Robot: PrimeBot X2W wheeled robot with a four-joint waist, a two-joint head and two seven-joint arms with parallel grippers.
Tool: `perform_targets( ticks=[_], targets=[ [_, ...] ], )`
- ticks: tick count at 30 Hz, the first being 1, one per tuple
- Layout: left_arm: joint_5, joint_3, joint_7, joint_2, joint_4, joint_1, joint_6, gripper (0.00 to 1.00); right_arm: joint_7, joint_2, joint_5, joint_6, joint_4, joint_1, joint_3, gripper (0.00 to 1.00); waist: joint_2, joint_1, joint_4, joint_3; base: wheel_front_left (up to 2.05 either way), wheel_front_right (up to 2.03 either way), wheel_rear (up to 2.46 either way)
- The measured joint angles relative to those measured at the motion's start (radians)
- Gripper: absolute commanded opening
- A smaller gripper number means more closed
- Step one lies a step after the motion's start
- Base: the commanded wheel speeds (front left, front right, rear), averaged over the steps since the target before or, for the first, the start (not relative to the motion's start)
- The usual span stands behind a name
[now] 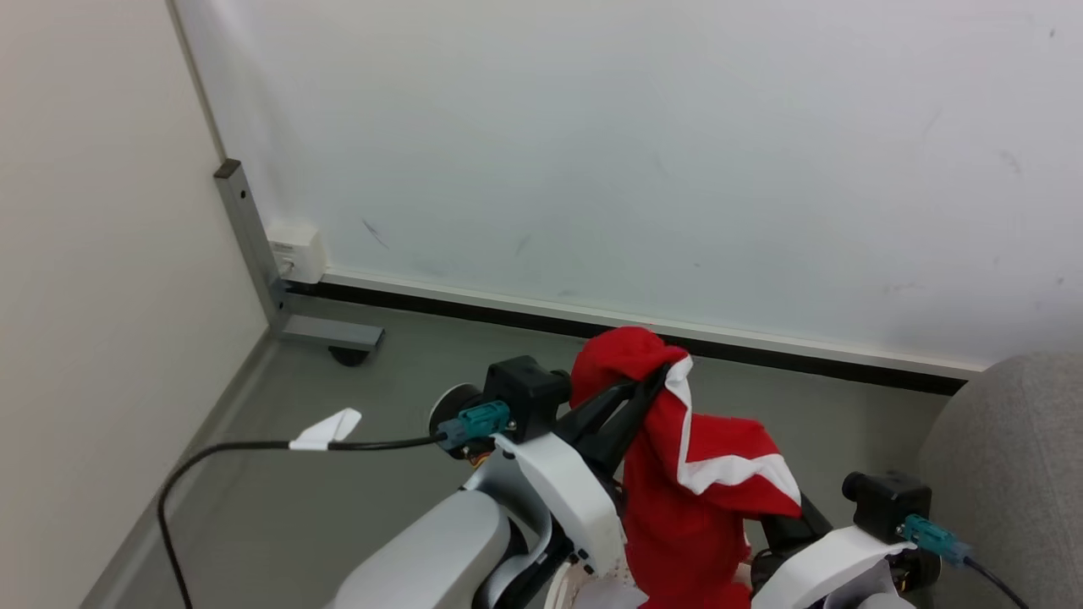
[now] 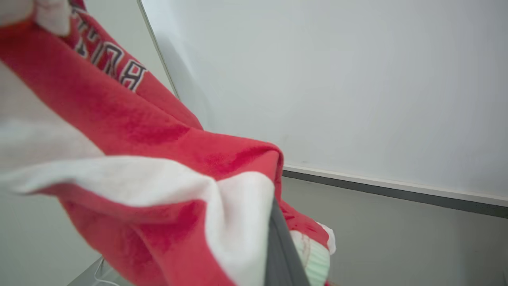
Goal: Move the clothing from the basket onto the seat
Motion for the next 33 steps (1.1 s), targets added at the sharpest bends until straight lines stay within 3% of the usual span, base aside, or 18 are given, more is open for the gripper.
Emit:
perform_targets(
  ticks=[4, 5, 7, 8, 22, 33],
  targets=[
    [-0.003, -0.013, -0.01, 0.002, -0.004, 0.024, -0.001, 0.0, 0.0, -0.003, 0.01, 0.0, -0.05, 0.007, -0.056, 0.0, 0.0, 0.0, -0.023, 0.009, 0.0, 0.0, 0.0],
    [-0.003, -0.017, -0.01, 0.002, -0.005, 0.03, -0.004, 0.15, 0.0, -0.003, 0.017, 0.0, -0.063, 0.009, -0.07, 0.0, 0.0, 0.0, -0.03, 0.011, 0.0, 0.0, 0.0],
    [-0.003, -0.028, -0.012, 0.003, -0.006, 0.044, -0.008, 0.97, 0.0, -0.007, 0.019, 0.0, -0.086, 0.013, -0.095, 0.0, 0.0, 0.0, -0.046, 0.015, 0.0, 0.0, 0.0],
    [-0.003, -0.032, -0.012, 0.004, -0.006, 0.051, -0.01, 1.0, 0.0, -0.012, 0.021, 0.0, -0.098, 0.017, -0.107, 0.0, 0.0, 0.0, -0.055, 0.017, 0.0, 0.0, 0.0],
    [0.01, -0.064, -0.082, 0.026, 0.002, 0.107, -0.006, 1.0, 0.0, -0.083, -0.011, 0.0, -0.24, 0.046, -0.303, 0.0, 0.0, 0.0, -0.24, 0.054, 0.0, 0.0, 0.0],
    [0.057, -0.067, -0.124, 0.028, 0.005, 0.111, -0.01, 1.0, 0.0, -0.109, -0.044, 0.0, -0.337, 0.106, -0.349, 0.0, 0.0, 0.0, -0.402, 0.076, 0.0, 0.0, 0.0]
  ],
)
